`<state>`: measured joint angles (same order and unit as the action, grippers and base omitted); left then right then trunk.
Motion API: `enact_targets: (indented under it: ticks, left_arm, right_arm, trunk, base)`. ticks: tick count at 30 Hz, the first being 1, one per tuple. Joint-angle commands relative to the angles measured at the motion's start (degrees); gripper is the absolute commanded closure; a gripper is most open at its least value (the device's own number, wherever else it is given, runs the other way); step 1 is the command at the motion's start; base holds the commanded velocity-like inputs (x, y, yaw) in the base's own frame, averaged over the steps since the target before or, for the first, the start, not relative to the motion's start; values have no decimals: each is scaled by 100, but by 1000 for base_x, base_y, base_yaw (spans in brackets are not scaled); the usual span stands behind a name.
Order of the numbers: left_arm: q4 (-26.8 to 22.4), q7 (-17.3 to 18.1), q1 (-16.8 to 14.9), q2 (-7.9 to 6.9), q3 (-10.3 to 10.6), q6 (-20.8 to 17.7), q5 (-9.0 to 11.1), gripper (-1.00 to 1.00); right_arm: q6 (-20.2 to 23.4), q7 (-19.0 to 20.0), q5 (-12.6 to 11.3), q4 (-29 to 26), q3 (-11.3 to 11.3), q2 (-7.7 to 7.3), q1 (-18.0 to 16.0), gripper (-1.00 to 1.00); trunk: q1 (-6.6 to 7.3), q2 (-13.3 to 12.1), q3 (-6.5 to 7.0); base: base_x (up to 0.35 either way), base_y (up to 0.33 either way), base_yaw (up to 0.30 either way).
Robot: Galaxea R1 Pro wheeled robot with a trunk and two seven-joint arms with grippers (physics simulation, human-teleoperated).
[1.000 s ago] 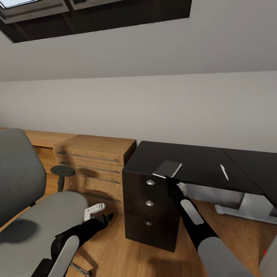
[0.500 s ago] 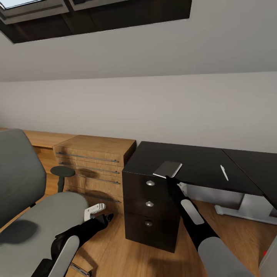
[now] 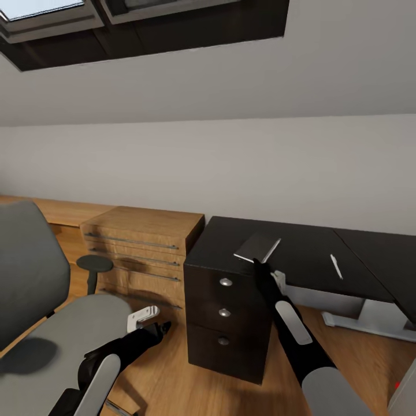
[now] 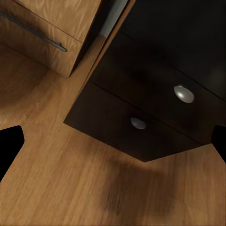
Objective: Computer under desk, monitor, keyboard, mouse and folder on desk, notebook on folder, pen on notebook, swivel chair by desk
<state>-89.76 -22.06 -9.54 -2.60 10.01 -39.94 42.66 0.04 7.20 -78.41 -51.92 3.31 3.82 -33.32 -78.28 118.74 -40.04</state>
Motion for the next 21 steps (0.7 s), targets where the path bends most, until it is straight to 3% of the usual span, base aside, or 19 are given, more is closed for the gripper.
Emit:
enact_targets:
  ticks: [1, 13, 21]
  left_arm:
    - [3, -63, -4, -4, 13, -5, 59, -100]
    - [19, -62, -4, -3, 10, -5, 64, -100]
    - [39, -61, -4, -3, 10, -4, 68, -100]
  right_arm:
    - [-1, 26, -69, -81, 2, -4, 45, 100]
    - [18, -3, -72, -227, 3, -27, 130, 100]
    - [35, 0, -70, -238, 11, -44, 132, 100]
  trunk:
    - [23, -39, 12]
    - [287, -520, 228]
    - [463, -841, 371]
  base:
    - [0, 0, 0]
    - [-13, 0, 0]
    - [-252, -48, 0]
